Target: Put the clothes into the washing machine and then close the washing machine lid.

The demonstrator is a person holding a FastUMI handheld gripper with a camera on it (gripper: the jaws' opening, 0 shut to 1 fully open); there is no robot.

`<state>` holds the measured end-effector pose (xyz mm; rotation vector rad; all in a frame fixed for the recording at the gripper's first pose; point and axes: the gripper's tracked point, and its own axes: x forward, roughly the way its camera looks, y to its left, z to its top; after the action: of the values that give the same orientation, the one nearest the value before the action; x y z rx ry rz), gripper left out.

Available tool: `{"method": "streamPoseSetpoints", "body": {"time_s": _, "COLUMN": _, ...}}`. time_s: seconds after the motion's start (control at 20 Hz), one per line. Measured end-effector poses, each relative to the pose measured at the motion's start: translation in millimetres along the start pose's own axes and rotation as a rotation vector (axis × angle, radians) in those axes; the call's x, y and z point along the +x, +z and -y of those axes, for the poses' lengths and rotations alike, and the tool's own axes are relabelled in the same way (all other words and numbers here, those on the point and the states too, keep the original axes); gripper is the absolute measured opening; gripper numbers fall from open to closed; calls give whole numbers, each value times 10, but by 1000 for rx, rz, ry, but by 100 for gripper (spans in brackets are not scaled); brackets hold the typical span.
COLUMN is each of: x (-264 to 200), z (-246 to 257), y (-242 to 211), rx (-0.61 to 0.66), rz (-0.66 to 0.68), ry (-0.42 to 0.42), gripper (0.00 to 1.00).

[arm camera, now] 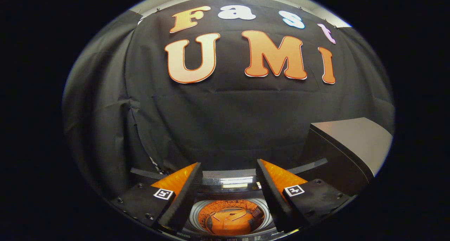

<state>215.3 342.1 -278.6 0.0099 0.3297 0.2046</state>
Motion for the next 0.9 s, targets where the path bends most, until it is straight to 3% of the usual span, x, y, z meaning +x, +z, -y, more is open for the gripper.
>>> {"method": "streamPoseSetpoints", "body": {"time_s": 0.2, "x": 53, "z": 52, "y": -613, "rx": 42, "rz": -121, "ry": 14, "gripper": 98}}
{"method": "streamPoseSetpoints", "body": {"time_s": 0.4, "x": -18, "z": 66, "y": -700, "rx": 61, "rz": -138, "ry": 25, "gripper": 99}}
{"method": "streamPoseSetpoints", "body": {"time_s": 0.6, "x": -199, "z": 108, "y": -353, "rx": 28, "rz": -87, "ry": 41, "gripper": 98}}
{"method": "streamPoseSetpoints", "body": {"time_s": 0.9, "x": -895, "z": 428, "y": 581, "rx": -12, "rz": 52, "ry": 37, "gripper": 98}}
